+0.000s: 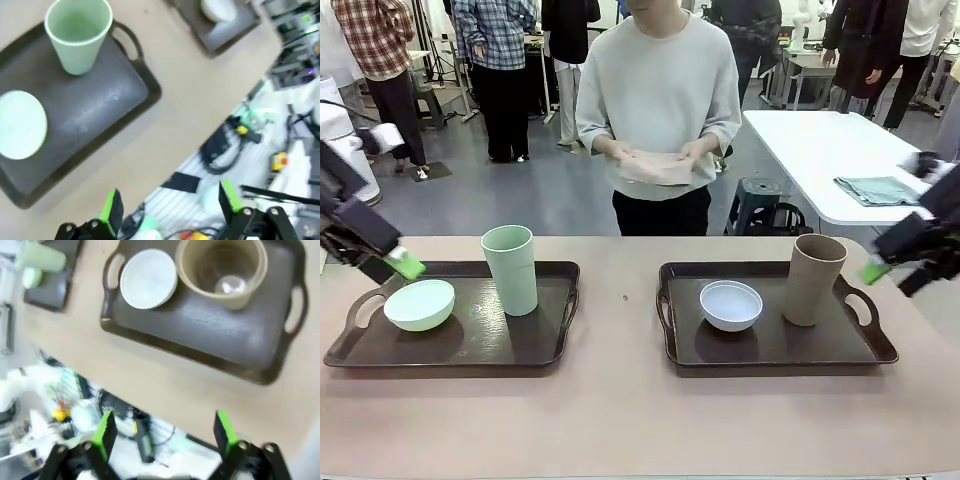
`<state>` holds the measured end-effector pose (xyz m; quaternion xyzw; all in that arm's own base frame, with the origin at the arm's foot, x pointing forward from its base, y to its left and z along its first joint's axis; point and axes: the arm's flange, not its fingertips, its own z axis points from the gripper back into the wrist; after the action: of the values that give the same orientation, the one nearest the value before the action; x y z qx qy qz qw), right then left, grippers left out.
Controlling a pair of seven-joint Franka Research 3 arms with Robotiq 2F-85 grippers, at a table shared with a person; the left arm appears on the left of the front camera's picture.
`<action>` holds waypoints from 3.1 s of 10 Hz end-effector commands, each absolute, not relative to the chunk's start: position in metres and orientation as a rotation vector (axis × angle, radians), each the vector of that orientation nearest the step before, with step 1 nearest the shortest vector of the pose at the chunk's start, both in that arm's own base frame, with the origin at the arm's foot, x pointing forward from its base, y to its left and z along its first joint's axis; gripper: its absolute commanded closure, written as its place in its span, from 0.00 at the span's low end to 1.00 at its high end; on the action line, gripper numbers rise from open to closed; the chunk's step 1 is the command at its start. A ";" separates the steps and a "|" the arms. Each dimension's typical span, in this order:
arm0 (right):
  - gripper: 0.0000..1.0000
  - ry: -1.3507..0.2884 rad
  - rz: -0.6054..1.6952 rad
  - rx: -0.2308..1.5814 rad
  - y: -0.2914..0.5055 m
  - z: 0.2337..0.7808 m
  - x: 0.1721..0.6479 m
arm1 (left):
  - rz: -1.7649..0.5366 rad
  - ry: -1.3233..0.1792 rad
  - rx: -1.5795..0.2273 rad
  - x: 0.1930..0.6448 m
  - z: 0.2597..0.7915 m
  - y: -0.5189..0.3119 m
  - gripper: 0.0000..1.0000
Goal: Set up a tray with a mat and arrange the tableware.
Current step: Pick up the Picnic Bowl and Reusable plastic cup from the Handle tray in front of the human's position and hold them in the air.
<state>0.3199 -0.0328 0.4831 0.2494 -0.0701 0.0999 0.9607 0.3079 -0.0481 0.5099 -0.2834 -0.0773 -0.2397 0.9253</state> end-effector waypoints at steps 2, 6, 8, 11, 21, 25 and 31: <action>0.00 -0.165 0.118 0.792 -0.100 0.473 0.333 | -0.340 -0.215 -0.903 0.309 0.496 0.020 0.00; 0.00 -0.231 0.076 0.953 -0.149 0.454 0.334 | -0.123 -0.339 -1.067 0.284 0.474 0.092 0.00; 0.00 -0.234 0.027 0.971 -0.166 0.445 0.336 | -0.072 -0.334 -1.059 0.283 0.466 0.116 0.00; 0.00 -0.253 -0.023 0.997 -0.185 0.438 0.328 | -0.083 -0.271 -0.971 0.286 0.465 0.117 0.00; 0.00 -0.238 -0.040 0.972 -0.183 0.437 0.325 | -0.040 -0.305 -1.037 0.285 0.467 0.127 0.00; 0.00 -0.238 -0.040 0.972 -0.183 0.437 0.325 | -0.040 -0.305 -1.037 0.285 0.467 0.127 0.00; 0.00 -0.238 -0.040 0.972 -0.183 0.437 0.325 | -0.040 -0.305 -1.037 0.285 0.467 0.127 0.00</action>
<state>0.3246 -0.1824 0.4375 0.4577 -0.1111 -0.0209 0.8819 0.2848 0.1256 0.4663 -0.4870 -0.1398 -0.0144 0.8620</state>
